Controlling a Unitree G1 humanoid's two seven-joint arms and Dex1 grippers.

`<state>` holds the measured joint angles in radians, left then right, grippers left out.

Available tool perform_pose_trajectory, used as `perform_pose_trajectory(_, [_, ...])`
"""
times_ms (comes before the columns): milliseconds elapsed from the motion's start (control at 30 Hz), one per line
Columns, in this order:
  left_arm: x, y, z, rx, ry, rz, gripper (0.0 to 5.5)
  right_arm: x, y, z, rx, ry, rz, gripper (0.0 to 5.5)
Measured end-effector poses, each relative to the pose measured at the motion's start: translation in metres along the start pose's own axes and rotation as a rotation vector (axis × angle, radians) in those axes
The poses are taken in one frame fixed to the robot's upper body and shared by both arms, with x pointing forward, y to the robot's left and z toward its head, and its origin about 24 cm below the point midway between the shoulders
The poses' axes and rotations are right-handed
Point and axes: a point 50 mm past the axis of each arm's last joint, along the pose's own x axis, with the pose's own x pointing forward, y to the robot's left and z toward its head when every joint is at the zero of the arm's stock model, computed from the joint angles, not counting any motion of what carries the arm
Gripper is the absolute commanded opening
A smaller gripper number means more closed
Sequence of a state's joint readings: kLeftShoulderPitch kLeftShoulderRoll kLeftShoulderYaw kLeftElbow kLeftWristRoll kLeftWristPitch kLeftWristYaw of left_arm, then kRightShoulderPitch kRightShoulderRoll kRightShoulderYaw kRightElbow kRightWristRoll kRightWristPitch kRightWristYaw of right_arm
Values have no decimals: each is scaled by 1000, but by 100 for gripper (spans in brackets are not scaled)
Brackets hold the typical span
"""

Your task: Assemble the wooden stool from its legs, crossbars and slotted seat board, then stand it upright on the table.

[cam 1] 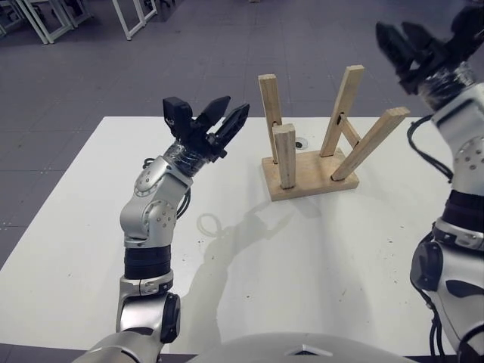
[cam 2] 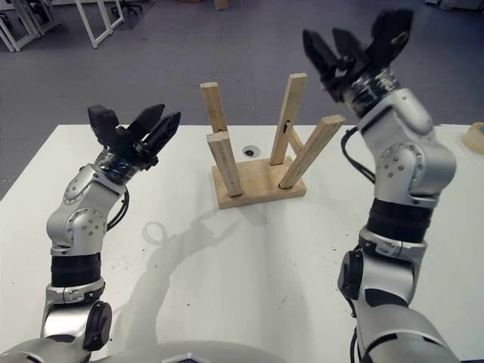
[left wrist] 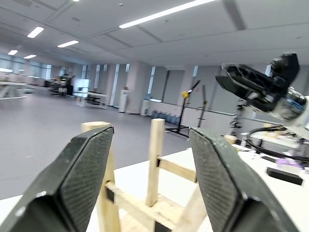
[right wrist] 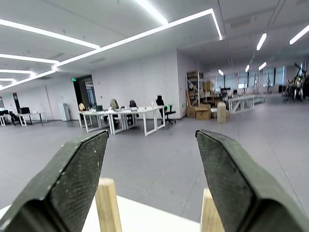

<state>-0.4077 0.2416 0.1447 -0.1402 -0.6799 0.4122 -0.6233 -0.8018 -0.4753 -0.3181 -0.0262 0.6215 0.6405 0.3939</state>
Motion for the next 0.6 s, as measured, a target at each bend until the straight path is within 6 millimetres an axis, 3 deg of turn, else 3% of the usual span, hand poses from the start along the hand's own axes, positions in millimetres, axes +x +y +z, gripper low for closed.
perform_pose_trajectory(100, [1, -6, 5, -77, 7, -141, 289, -6, -11, 5, -22, 11, 0, 335])
perform_pose_trajectory(200, [0, -3, 15, -63, 66, -290, 289, -17, -26, -5, -22, 75, -18, 335])
perform_pose_trajectory(300, [4, 8, 4, -45, 170, -328, 289, -27, -35, -19, -5, 132, -31, 335])
perform_pose_trajectory(433, [18, 14, -9, 18, 268, -384, 289, -33, -35, -25, -8, 156, -22, 335])
perform_pose_trajectory(600, [20, 19, -32, 30, 355, -400, 289, -34, -32, -28, -12, 169, -5, 335])
